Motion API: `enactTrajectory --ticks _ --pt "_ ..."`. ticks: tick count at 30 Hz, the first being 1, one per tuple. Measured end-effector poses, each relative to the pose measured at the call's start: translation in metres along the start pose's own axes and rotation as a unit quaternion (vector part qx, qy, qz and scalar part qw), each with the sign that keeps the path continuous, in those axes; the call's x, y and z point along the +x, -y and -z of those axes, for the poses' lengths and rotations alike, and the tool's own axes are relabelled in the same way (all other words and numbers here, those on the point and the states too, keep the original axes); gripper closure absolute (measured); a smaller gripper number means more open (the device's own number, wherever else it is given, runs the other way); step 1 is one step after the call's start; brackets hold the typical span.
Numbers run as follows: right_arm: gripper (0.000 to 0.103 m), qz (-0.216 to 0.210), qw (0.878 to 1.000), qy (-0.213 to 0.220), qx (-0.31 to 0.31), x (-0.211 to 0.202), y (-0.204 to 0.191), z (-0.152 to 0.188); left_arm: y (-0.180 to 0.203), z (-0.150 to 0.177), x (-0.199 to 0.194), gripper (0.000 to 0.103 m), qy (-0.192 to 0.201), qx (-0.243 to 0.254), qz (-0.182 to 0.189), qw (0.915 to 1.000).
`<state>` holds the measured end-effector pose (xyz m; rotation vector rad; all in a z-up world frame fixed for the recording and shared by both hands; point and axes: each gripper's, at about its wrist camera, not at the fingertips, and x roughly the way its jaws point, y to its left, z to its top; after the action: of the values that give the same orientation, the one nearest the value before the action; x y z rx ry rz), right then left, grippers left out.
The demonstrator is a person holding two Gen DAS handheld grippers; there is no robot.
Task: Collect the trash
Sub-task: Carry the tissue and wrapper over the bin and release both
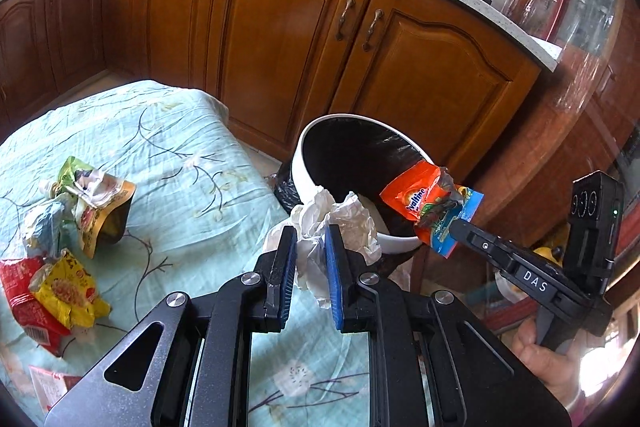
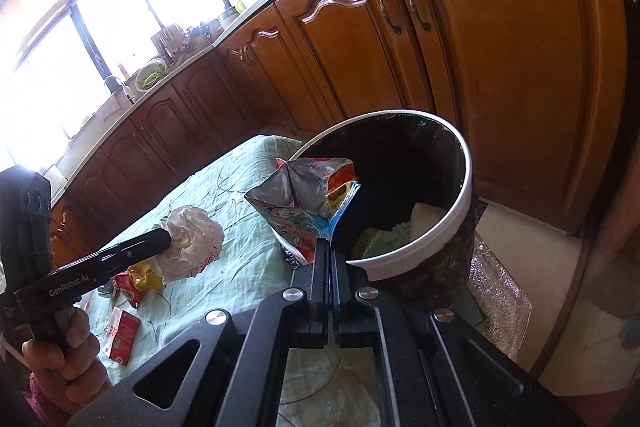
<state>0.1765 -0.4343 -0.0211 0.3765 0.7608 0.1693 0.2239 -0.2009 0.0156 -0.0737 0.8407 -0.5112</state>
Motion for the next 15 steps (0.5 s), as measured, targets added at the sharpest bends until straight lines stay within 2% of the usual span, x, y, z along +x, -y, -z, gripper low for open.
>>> enactTrajectory --ticks 9,15 --pt "0.102 0.036 0.999 -0.003 -0.014 0.011 0.011 -0.019 0.022 -0.024 0.031 0.089 -0.01 0.02 0.004 0.9997" --pt "0.102 0.052 0.998 -0.011 -0.02 0.019 0.017 -0.031 0.031 -0.044 0.058 0.089 -0.038 0.018 0.01 0.9991"
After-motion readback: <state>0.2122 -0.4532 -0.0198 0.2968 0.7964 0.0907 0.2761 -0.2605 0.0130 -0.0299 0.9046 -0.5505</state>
